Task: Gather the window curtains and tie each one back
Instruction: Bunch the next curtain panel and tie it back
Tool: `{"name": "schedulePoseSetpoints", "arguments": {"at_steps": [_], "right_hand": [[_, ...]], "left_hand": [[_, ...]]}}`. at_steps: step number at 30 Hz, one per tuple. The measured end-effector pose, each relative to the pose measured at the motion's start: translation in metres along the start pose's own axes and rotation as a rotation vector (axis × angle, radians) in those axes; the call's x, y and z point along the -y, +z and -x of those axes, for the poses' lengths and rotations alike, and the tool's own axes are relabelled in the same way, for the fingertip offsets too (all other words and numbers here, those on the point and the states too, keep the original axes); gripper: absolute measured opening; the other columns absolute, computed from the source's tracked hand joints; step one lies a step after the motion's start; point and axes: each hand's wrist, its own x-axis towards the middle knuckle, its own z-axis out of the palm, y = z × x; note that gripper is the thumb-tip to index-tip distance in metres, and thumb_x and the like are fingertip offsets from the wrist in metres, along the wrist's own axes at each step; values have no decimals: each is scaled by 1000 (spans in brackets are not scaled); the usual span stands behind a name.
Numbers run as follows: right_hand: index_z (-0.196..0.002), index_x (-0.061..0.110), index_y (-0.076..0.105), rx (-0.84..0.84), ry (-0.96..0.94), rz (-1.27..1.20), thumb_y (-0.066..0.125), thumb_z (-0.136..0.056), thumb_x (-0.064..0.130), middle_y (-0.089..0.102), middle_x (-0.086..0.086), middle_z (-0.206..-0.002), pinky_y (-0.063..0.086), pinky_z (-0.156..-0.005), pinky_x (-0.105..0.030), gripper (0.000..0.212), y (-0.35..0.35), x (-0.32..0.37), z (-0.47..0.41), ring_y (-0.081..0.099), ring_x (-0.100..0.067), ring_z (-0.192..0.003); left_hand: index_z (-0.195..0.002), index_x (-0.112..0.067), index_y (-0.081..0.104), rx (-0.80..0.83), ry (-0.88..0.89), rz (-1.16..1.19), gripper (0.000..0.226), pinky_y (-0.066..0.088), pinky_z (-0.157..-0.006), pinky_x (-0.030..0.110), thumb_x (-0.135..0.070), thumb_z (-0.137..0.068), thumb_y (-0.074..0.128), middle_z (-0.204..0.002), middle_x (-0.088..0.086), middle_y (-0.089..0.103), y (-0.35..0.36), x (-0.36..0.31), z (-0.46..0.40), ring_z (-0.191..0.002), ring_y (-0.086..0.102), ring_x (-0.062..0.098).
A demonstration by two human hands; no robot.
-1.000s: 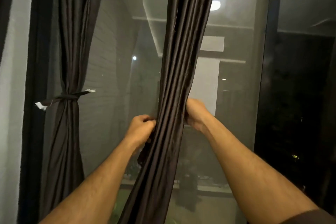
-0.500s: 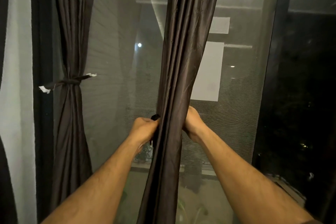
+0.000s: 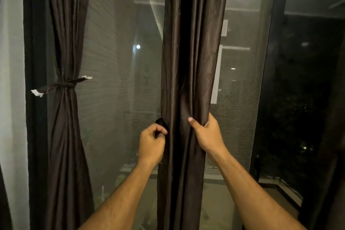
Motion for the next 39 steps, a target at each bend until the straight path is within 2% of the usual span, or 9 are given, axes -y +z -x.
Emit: {"name": "schedulePoseSetpoints", "arguments": {"at_steps": [5, 8, 11, 13, 16, 23, 28, 35, 39], "right_hand": [[-133, 19, 54, -200, 35, 37, 80, -89, 32, 69, 9, -120, 55, -101, -35, 53, -15, -5, 8, 69, -9, -111], [-152, 18, 35, -402, -61, 347, 79, -88, 40, 51, 0, -145, 41, -115, -43, 81, -14, -13, 28, 49, -18, -136], [-132, 13, 55, -519, -417, 581, 78, -89, 29, 56, -2, -127, 42, -104, -40, 51, -5, -20, 47, 53, -18, -120], [-105, 21, 65, -366, -461, 540, 74, -93, 30, 64, 11, -98, 52, -81, -40, 17, 6, -20, 53, 61, -8, -89], [-93, 28, 67, -140, -294, 459, 68, -97, 37, 67, 16, -82, 56, -65, -38, 10, 26, -24, 58, 66, -6, -73], [-128, 21, 48, -439, -128, 564, 83, -82, 36, 46, 9, -125, 54, -81, -31, 59, 51, -44, 56, 56, -10, -107], [-89, 30, 60, -258, 6, 405, 71, -95, 26, 66, 14, -80, 53, -68, -28, 14, 67, -46, 58, 66, -7, -75], [-98, 22, 70, -57, -93, 255, 70, -94, 13, 70, 9, -95, 58, -80, -32, 9, 86, -46, 61, 68, -9, -86], [-110, 21, 75, 101, -112, 189, 64, -93, 3, 73, 9, -104, 57, -91, -30, 27, 77, -46, 60, 70, -10, -101]], "left_hand": [[-93, -18, 80, 43, 70, -27, 24, 56, -79, 22, -39, -82, 83, -94, -7, 72, 15, 2, 11, -88, 70, 5], [-87, -18, 77, 20, 92, -122, 9, 59, -77, 37, -27, -88, 78, -89, -5, 70, 18, 10, 5, -83, 70, 13], [-82, -16, 75, 13, 81, -112, 12, 59, -71, 32, -26, -87, 80, -86, -2, 68, 19, 12, 5, -77, 68, 12], [-83, -13, 75, -2, 100, -83, 13, 52, -63, 16, -25, -85, 81, -85, 0, 69, 18, 12, 7, -76, 68, 11], [-84, -17, 76, 7, 102, -41, 3, 49, -60, 14, -17, -88, 77, -81, -3, 73, 14, 14, 9, -74, 69, 8], [-84, -12, 72, -154, 259, -182, 6, 40, -78, 0, -11, -89, 74, -117, -7, 54, -12, 27, 5, -100, 56, -6], [-107, -2, 76, -140, 284, -239, 19, 42, -85, 3, -14, -97, 67, -122, -5, 60, -19, 35, 0, -106, 61, 7], [-90, -20, 78, 10, 163, -56, 28, 59, -81, 40, -29, -104, 56, -95, -7, 68, -15, 41, 0, -86, 69, 9], [-74, -26, 72, 67, 159, -31, 37, 57, -73, 33, -53, -97, 60, -83, -4, 68, -16, 37, 2, -79, 70, 10]]}}
